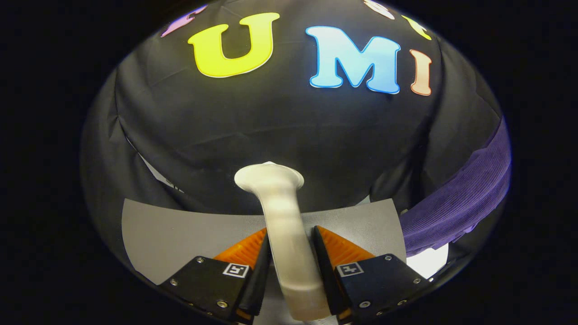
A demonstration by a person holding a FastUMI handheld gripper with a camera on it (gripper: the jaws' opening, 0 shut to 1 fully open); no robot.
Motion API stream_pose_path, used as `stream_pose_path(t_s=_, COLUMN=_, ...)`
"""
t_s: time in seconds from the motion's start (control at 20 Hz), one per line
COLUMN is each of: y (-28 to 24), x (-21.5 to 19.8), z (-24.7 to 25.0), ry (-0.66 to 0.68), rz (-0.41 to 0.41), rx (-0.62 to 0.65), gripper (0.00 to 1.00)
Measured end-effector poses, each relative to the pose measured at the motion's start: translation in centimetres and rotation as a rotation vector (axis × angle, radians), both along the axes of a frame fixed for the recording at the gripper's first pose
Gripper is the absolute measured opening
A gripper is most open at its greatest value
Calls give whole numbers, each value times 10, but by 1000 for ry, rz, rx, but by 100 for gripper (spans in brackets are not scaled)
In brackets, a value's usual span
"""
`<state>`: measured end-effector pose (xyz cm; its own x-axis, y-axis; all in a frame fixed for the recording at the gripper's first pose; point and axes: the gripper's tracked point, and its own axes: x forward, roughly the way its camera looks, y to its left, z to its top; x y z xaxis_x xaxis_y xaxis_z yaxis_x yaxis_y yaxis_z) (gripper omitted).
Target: Iron the clothes twice with a garment steamer, once on the left side and once on the right side.
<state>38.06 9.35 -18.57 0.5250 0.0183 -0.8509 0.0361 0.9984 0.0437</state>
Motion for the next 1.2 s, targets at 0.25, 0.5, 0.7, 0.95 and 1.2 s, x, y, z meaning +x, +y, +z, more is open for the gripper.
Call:
stream_pose_path(t_s=0.25, y=-10, x=-8, z=0, ry=-50, rz=-41, rx=-20, gripper=42)
stream_pose_path(t_s=0.5, y=-10, x=-11, z=9, ry=-115, rz=-9, rx=8, gripper=36)
stream_pose_path(t_s=0.7, y=-12, x=-17, z=51, ry=-258, rz=1, rx=20, gripper=36)
stream_pose_path(t_s=0.95, y=-27, x=-49, z=123, ry=-484, rz=-60, rx=108, gripper=35)
stream_pose_path(t_s=1.2, y=-52, x=-108, z=176, ry=-653, rz=-72, rx=107, gripper=35)
